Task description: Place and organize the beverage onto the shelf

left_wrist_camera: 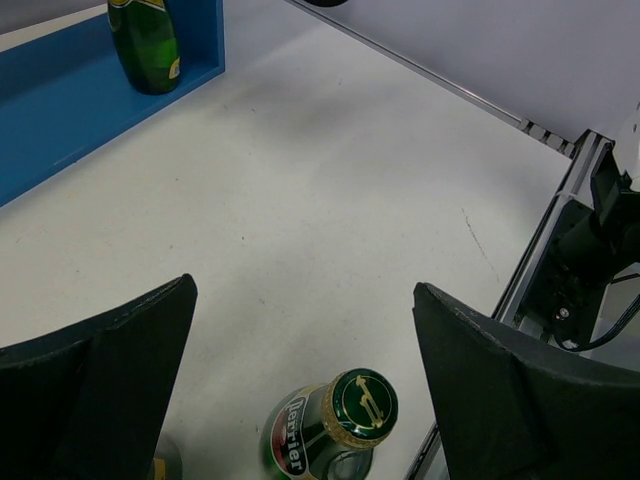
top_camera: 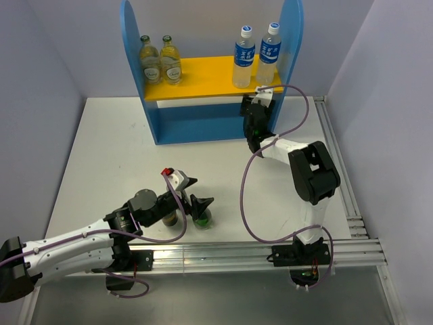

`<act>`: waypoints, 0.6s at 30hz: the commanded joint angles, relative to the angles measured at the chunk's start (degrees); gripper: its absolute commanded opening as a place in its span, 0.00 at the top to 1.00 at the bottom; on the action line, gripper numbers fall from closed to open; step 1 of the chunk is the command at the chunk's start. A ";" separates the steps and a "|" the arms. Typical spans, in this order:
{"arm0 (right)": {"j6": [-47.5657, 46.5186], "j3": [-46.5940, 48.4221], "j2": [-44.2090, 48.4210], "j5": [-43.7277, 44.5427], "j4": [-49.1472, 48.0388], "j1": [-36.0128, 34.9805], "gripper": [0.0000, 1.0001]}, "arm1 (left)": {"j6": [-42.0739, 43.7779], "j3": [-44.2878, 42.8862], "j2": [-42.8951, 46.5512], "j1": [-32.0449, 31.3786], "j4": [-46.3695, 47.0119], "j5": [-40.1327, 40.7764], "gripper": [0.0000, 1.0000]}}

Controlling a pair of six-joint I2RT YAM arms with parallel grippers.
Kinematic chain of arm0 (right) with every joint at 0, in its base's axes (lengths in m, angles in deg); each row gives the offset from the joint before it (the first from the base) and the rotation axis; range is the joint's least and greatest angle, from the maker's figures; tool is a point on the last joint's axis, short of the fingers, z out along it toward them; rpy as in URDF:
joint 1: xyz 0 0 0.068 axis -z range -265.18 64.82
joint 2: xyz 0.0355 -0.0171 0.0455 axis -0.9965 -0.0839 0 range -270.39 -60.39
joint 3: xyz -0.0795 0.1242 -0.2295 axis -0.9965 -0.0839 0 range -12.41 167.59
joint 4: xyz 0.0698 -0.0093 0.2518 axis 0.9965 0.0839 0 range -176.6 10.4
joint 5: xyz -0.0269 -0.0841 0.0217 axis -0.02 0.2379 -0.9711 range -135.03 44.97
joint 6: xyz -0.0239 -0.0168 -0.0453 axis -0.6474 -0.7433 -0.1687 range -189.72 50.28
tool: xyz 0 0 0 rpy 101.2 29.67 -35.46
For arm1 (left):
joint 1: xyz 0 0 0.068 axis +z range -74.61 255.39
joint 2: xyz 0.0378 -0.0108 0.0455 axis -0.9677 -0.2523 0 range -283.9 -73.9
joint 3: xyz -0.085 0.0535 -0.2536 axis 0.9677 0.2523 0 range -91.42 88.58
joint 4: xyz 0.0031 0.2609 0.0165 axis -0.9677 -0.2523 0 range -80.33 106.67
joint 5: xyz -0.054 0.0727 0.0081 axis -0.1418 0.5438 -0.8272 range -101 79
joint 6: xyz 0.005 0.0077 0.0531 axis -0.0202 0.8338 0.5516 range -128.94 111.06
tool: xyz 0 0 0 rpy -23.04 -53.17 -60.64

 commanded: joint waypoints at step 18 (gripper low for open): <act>3.70 -8.79 12.48 1.62 -6.54 -1.62 0.02 | -0.64 -0.58 0.22 -4.95 -0.09 11.48 0.04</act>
